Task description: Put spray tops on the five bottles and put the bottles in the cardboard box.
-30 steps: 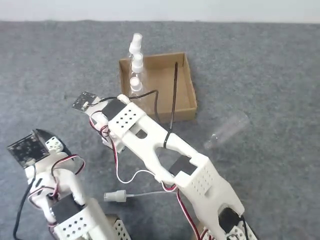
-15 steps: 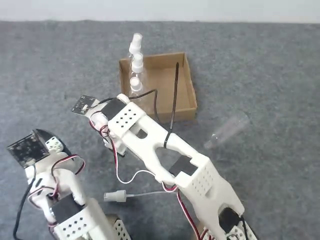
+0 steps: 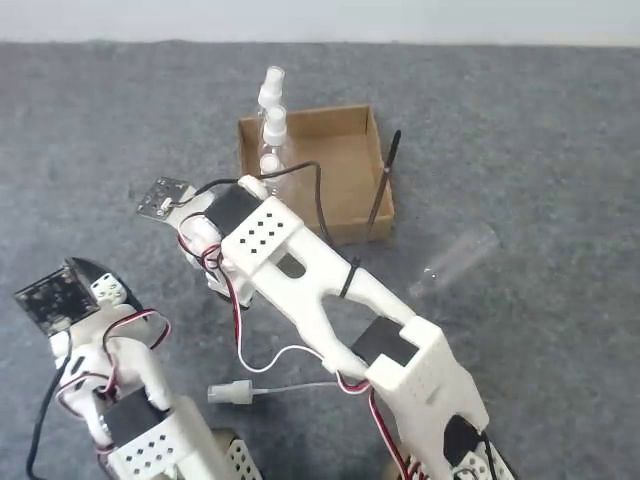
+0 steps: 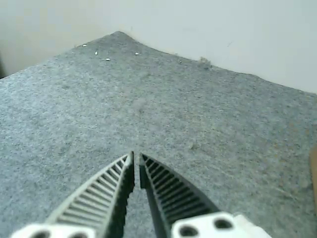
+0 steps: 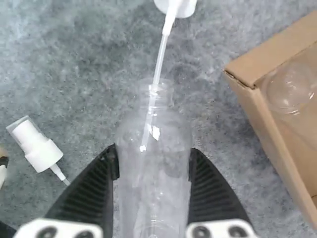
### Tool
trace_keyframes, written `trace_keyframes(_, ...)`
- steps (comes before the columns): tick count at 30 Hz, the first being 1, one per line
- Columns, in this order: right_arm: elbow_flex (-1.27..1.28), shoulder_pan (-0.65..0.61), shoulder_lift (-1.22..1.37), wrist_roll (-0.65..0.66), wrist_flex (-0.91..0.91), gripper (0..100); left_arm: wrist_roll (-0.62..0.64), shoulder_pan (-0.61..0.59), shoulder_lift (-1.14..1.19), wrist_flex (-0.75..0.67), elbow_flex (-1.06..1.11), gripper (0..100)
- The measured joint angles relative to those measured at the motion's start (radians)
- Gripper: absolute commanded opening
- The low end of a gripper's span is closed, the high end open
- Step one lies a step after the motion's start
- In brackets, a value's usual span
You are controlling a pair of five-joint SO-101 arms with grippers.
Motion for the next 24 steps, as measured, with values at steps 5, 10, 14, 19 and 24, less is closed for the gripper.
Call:
trace_keyframes(5,0.0,0.0,0.003,0.0,-0.023,0.8,0.0,0.0,0.0,-0.026,0.0,2)
trace_keyframes(10,0.0,-0.002,0.041,0.0,-0.043,0.8,0.0,0.0,0.0,-0.031,0.0,2)
trace_keyframes(14,0.0,-0.003,0.051,0.0,-0.064,0.7,-0.035,-0.037,0.0,-0.031,-0.008,2)
trace_keyframes(19,0.0,-0.003,0.051,-0.015,-0.08,0.7,-0.071,-0.106,0.0,-0.031,-0.038,2)
trace_keyframes(24,0.0,-0.003,0.051,-0.021,-0.08,0.7,-0.091,-0.127,0.0,-0.008,-0.068,2)
